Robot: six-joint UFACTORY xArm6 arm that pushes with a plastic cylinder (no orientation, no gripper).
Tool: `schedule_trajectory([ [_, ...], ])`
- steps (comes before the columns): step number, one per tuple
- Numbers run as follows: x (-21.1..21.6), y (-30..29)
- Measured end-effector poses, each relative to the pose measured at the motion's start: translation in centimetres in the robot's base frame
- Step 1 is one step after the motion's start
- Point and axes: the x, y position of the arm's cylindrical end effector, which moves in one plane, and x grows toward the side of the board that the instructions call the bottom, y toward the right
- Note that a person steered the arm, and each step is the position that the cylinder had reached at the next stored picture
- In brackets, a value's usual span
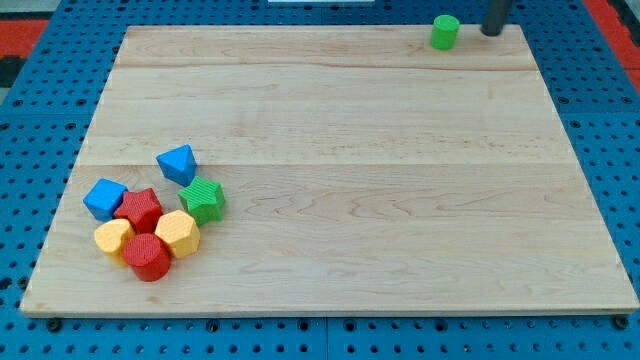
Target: Slide green circle a bit down
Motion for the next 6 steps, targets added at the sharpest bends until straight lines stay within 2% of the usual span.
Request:
schedule_trajectory([
  [1, 0.0, -7.2],
  [3, 8.3, -23.4],
  [4, 4.4, -20.3],
  [5, 7.3, -17.4],
  [6, 13.9, -20.9],
])
